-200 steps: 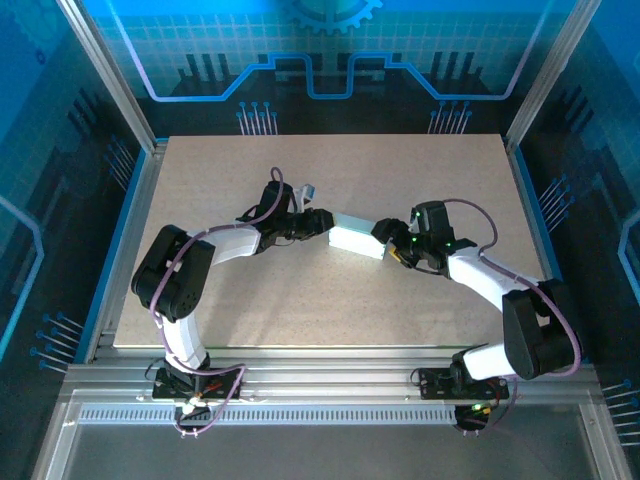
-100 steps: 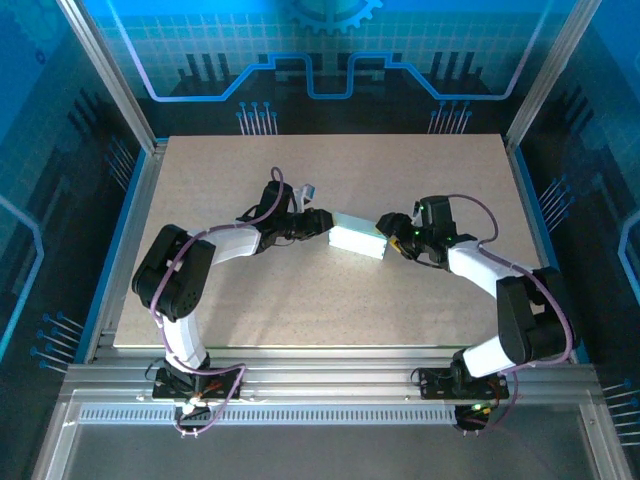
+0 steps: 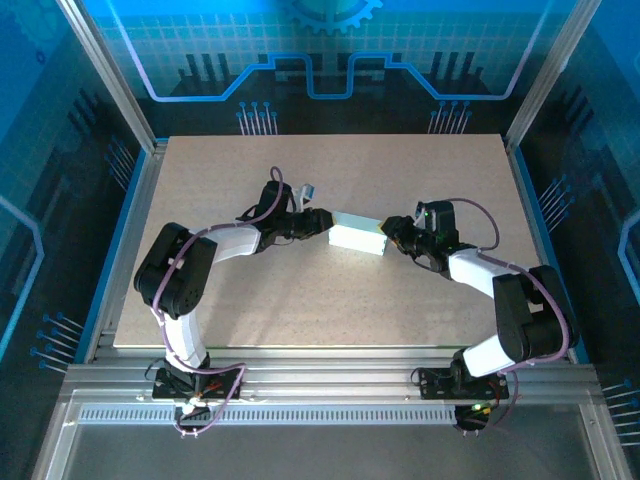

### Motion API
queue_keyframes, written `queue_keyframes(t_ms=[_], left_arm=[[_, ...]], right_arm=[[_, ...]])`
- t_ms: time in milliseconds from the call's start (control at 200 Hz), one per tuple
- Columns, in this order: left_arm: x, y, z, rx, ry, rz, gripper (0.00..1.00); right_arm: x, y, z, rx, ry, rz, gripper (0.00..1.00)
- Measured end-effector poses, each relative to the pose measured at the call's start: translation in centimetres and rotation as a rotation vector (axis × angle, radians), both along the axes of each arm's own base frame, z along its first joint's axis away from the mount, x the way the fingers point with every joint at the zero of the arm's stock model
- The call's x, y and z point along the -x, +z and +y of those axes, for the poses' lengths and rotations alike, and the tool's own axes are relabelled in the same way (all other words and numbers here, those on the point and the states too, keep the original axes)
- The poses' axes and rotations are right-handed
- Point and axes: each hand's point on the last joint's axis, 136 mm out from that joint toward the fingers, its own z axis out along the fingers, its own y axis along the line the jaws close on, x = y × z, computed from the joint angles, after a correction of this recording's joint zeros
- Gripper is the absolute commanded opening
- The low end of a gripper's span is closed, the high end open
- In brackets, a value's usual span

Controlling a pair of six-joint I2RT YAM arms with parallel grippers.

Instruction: Fold the paper box

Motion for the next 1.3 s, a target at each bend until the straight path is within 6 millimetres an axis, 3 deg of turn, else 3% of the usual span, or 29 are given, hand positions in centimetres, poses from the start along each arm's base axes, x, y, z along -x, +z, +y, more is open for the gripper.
queue_keyframes(t_ms=[160,275,405,565,690,901,1176,1296], left_arm=[[0.1,-0.4,0.4,-0.008,0.008,0.022,0.62],[0.1,-0.7,0.7,-0.018,0.011,0.040,0.70],[-0.3,-0.1,0.8,-0.027,0.015,0.050,0.71],[-2.0,1.3,1.5,-0.019,0.037,0.025,0.60],[-2.6,0.7,1.9,-0.028,0.043,0.030,0.55],[-1.7,-0.8,2.1,-0.017,0.034,0.045,0.66],[-1.6,-0.8,2.1,0.025,0.036,0.001,0.57],[-1.4,-1.0,2.1,0.031,0.040,-0.005,0.73]], right_arm=[[0.0,0.0,0.0,0.005,0.004,-0.002,0.28],[0.0,0.0,0.0,0.009,0.007,-0.002,0.28],[-0.2,0.2,0.0,0.009,0.009,-0.010,0.28],[-0.2,0.3,0.1,0.009,0.013,-0.011,0.28],[-0.2,0.3,0.1,0.009,0.014,-0.010,0.29],[-0.3,0.4,0.2,0.015,0.021,-0.002,0.32],[-0.4,0.4,0.2,0.017,0.022,0.004,0.35],[-0.4,0.5,0.2,0.018,0.024,0.014,0.35]])
